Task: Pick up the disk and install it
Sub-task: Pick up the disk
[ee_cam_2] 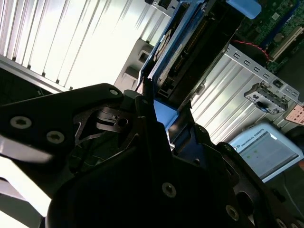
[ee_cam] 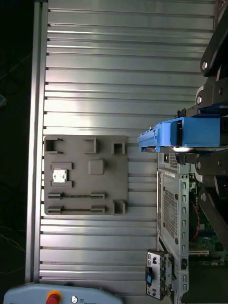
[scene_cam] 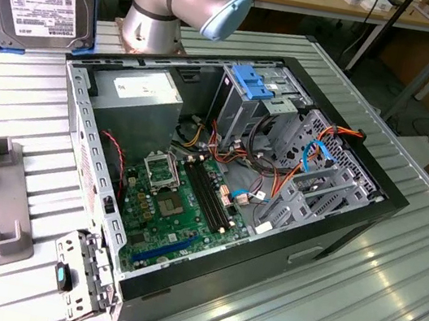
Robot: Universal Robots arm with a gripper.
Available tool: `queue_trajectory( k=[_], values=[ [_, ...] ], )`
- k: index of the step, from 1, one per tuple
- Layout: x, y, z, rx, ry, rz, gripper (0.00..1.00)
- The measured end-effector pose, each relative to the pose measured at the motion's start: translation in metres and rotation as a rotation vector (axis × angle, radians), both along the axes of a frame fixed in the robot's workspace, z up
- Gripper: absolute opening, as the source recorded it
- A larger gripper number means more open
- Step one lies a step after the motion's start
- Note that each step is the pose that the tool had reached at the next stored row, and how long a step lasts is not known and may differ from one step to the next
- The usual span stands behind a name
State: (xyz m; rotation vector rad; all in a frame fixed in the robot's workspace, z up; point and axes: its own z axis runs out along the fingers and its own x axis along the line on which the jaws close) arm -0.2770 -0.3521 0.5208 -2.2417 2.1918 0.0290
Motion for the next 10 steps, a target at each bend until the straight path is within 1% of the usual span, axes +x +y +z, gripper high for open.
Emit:
queue_trajectory(
  k=[2, 5, 7, 9, 10],
  values=[
    [0.0004, 0.0, 0.0, 0.0, 0.0, 0.0, 0.37],
    [0.0091, 0.0, -0.0001, 0.0001, -0.0001, 0.0, 0.37],
    [0.0187, 0.0, 0.0, 0.0, 0.0, 0.0, 0.37],
    [0.0259, 0.0, 0.0, 0.0, 0.0, 0.0, 0.37],
    [0.0348, 0.0, -0.0001, 0.0, -0.0001, 0.0, 0.37]
  ],
)
